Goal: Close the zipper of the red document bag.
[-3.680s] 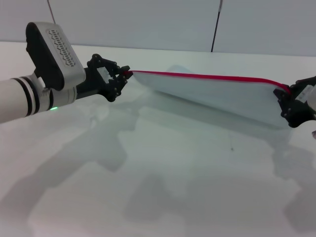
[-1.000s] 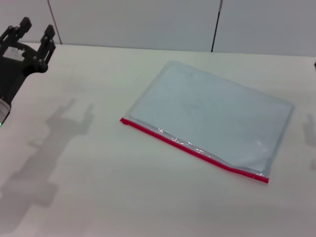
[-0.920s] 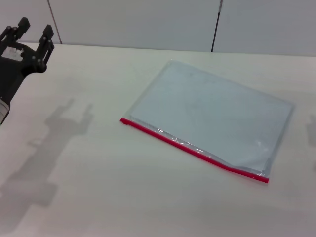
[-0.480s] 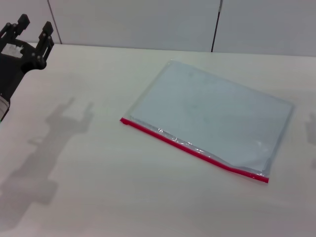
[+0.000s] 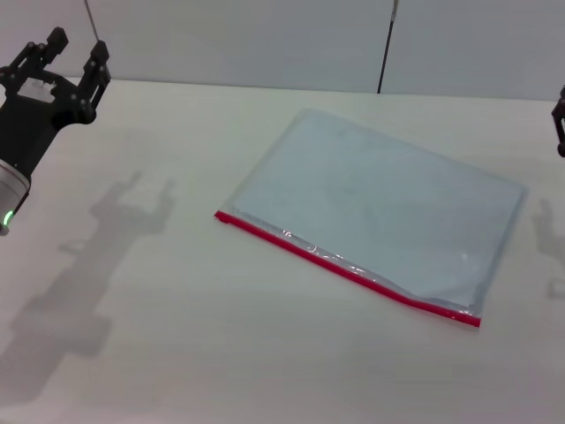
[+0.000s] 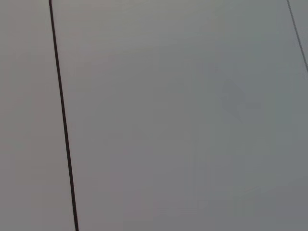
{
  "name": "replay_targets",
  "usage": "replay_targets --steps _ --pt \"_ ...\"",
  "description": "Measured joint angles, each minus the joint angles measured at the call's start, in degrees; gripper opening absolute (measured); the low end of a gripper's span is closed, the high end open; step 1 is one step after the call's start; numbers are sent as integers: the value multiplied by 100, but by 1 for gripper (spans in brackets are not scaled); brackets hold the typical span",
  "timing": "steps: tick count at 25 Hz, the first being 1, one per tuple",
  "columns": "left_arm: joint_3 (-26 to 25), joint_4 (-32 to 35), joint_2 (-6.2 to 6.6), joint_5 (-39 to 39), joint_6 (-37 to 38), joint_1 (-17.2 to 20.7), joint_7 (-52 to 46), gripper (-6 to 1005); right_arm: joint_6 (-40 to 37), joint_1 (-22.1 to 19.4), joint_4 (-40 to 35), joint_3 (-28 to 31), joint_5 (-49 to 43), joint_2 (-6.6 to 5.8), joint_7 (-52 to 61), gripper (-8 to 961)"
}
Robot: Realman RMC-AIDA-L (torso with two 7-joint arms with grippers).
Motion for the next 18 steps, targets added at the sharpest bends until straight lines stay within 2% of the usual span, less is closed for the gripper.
replay_targets --steps 18 --pt "0 -85 11 0 -4 -79 1 525 26 128 58 -103 4 -4 0 622"
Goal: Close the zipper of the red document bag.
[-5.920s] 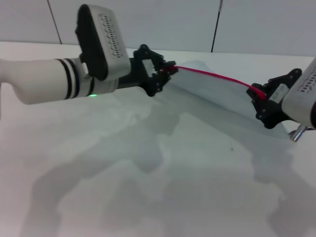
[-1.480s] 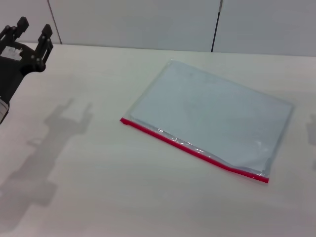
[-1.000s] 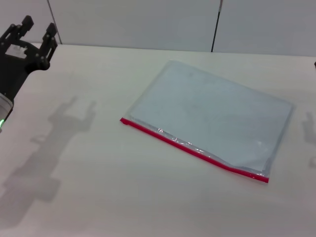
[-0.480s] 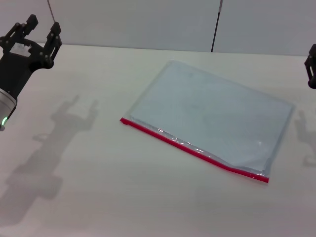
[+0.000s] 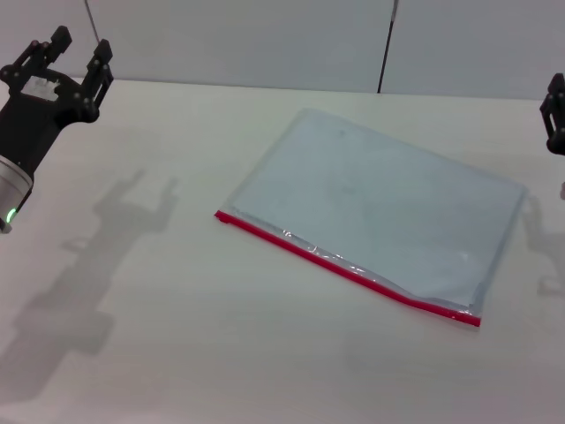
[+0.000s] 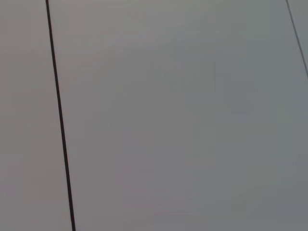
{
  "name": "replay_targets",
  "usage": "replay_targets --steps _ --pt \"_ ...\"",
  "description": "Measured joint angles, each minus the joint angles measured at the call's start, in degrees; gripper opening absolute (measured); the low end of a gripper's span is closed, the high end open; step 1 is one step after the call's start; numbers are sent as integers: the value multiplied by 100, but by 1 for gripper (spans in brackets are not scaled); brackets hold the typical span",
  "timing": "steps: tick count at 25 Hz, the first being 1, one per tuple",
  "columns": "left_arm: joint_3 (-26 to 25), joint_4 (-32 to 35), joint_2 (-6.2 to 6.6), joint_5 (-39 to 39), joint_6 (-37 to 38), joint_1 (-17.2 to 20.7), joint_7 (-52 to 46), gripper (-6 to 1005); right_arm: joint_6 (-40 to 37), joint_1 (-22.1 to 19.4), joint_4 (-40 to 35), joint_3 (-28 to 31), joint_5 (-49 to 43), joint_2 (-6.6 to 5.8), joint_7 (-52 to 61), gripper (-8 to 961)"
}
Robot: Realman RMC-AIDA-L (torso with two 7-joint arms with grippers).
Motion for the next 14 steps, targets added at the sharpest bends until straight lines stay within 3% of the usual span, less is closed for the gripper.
replay_targets --steps 14 --pt "-16 -137 5 0 -48 -121 0 525 26 8 -23 -2 0 4 0 622"
